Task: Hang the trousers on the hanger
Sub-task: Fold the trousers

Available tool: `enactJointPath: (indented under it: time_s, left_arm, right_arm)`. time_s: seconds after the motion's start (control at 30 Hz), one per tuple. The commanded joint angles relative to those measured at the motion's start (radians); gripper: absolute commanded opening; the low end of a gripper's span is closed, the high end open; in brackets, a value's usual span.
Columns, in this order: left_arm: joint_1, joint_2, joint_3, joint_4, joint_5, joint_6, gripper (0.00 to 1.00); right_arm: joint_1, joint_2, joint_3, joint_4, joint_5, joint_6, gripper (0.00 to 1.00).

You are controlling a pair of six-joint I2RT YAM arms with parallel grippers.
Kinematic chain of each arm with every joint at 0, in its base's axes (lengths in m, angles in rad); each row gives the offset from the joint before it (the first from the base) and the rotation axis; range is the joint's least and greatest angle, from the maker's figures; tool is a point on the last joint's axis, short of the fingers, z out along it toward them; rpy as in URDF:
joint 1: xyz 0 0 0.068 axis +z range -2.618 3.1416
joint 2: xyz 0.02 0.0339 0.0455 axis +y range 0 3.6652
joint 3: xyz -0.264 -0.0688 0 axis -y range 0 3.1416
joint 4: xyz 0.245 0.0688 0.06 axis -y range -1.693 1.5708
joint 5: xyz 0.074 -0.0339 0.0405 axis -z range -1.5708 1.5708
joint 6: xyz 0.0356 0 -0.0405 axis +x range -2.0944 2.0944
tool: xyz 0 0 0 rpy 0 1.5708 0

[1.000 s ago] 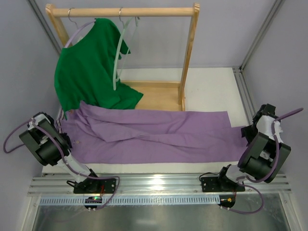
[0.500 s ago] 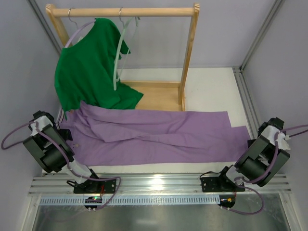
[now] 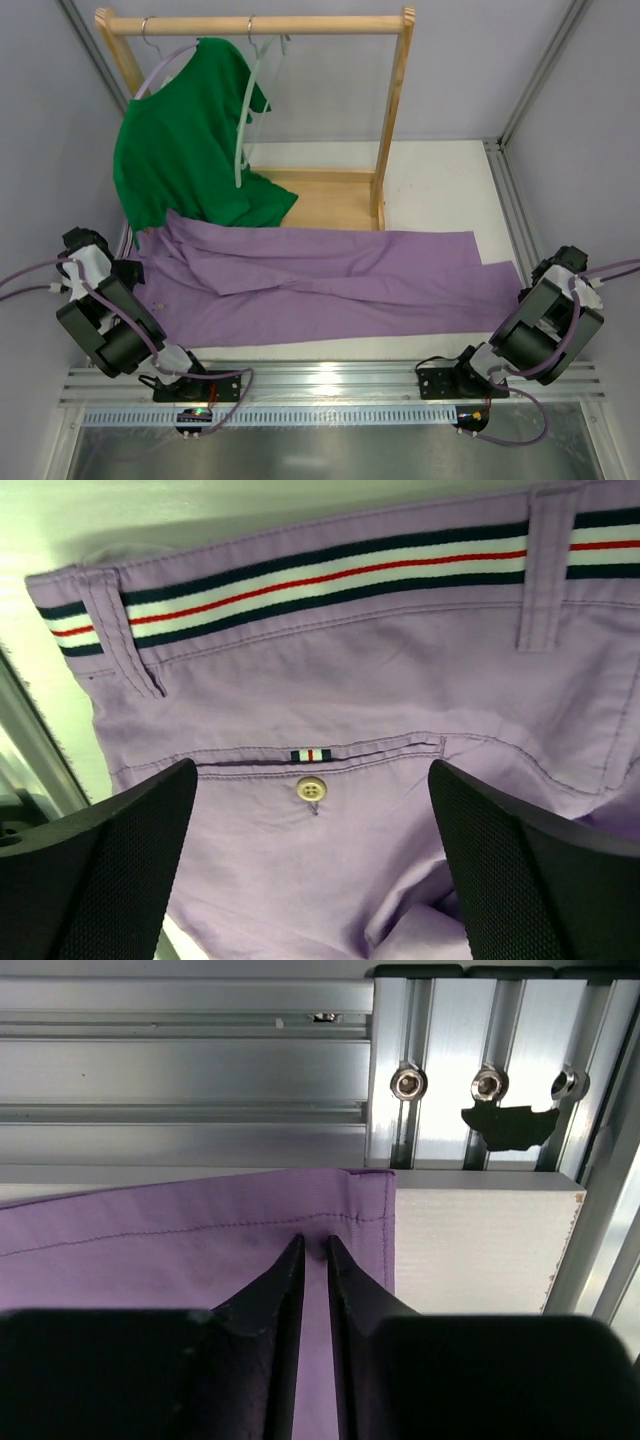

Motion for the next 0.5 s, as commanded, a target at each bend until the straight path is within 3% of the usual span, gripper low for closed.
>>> enactJointPath:
  time_s: [0.0,0.13,0.33,0.47]
  left_arm:
    - [0.018,-0.048,0.001,-0.015,-0.061,0.023,0.99]
    - [0.065,-0.094,-0.045,-0.02,-0.135,0.041,0.98]
    - [0.199,-0.054,-0.09,-0.061,-0.066,0.084,0.84]
    - [0.205,-0.084,-0.041,-0.15,-0.113,0.037,0.87]
  right_arm:
    - [-0.007,0.041,-0.047,0.087,0.028,0.01,0.17]
    - [-0.009,0.042,-0.041,0.092,0.003,0.006,0.04]
    - [-0.007,0.001,-0.012,0.07,-0.061,-0.007,0.04]
    - [-0.007,-0.025,-0.004,0.083,-0.078,-0.01,0.04]
